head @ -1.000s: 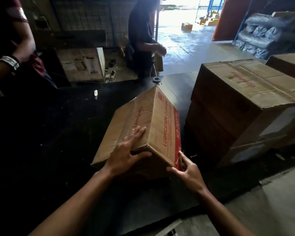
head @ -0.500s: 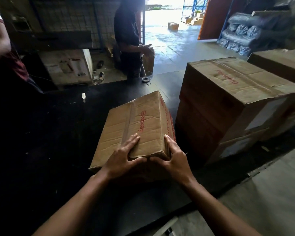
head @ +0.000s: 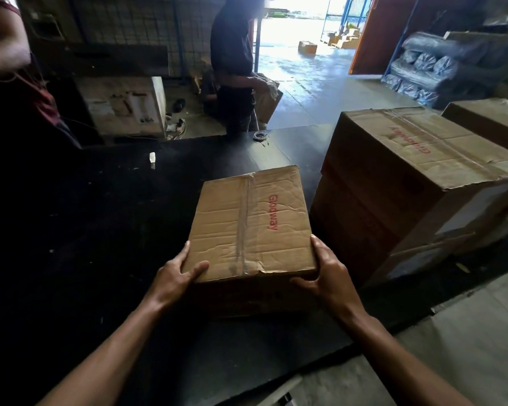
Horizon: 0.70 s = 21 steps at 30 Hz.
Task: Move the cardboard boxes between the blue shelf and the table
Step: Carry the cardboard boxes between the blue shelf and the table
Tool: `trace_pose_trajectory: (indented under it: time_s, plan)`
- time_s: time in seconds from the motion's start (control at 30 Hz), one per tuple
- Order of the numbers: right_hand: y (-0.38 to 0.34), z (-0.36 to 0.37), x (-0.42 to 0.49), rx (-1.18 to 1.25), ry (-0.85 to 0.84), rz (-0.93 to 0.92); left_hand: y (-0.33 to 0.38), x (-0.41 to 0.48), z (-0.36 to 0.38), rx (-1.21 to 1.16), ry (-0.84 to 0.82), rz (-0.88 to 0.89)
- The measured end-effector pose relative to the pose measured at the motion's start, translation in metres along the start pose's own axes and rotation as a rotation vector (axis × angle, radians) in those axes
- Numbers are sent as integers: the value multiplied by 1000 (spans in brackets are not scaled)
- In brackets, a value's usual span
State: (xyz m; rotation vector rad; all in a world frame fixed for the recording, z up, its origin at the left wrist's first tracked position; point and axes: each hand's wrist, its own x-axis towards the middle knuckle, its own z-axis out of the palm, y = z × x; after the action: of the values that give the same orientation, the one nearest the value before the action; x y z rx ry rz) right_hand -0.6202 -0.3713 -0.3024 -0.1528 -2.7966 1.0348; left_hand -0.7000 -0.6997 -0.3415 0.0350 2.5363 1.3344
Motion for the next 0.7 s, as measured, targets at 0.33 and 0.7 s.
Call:
trace_pose_trajectory:
  time_s: [0.33, 0.7]
  plan:
    - [33, 7, 25, -164, -113, 69, -15, -20, -3, 469, 16, 376]
    - [31, 22, 21, -339, -92, -74, -11, -8, 9, 712, -152, 498]
